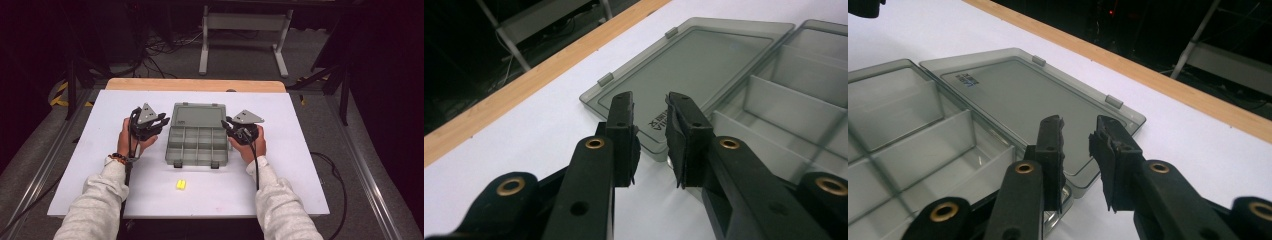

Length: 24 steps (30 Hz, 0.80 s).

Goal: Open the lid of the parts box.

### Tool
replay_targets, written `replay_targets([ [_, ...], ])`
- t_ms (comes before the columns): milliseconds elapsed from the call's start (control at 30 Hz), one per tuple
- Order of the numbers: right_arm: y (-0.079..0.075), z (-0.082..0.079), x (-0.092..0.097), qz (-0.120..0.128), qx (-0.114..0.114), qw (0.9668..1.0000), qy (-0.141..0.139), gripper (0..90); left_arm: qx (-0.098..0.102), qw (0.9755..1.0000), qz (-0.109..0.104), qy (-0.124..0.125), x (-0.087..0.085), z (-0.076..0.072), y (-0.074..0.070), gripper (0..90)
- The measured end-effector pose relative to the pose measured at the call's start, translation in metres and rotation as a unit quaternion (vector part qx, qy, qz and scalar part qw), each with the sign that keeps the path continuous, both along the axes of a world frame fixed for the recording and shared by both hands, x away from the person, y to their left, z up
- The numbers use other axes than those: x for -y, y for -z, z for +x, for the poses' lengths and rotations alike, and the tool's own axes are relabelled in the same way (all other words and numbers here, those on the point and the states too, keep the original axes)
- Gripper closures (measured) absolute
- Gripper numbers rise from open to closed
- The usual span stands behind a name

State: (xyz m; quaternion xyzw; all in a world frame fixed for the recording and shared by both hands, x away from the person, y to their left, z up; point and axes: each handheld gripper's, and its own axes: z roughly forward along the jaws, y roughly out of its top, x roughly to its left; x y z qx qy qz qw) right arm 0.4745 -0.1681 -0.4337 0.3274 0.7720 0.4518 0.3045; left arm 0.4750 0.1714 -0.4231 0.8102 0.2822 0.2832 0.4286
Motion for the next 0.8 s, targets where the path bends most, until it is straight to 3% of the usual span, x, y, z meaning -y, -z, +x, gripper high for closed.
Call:
replay_targets([
  [500, -0.014, -0.034, 0.003, 0.018, 0.005, 0.9984, -0.053, 68.0, 0.035, 0.9984, 0.006, 0.043, -0.004, -0.037, -0.009, 70.0],
  [800, -0.017, -0.049, -0.001, 0.022, 0.007, 0.9969, -0.075, 63.3, 0.040, 0.9977, -0.003, 0.055, -0.012, -0.057, -0.005, 67.4],
])
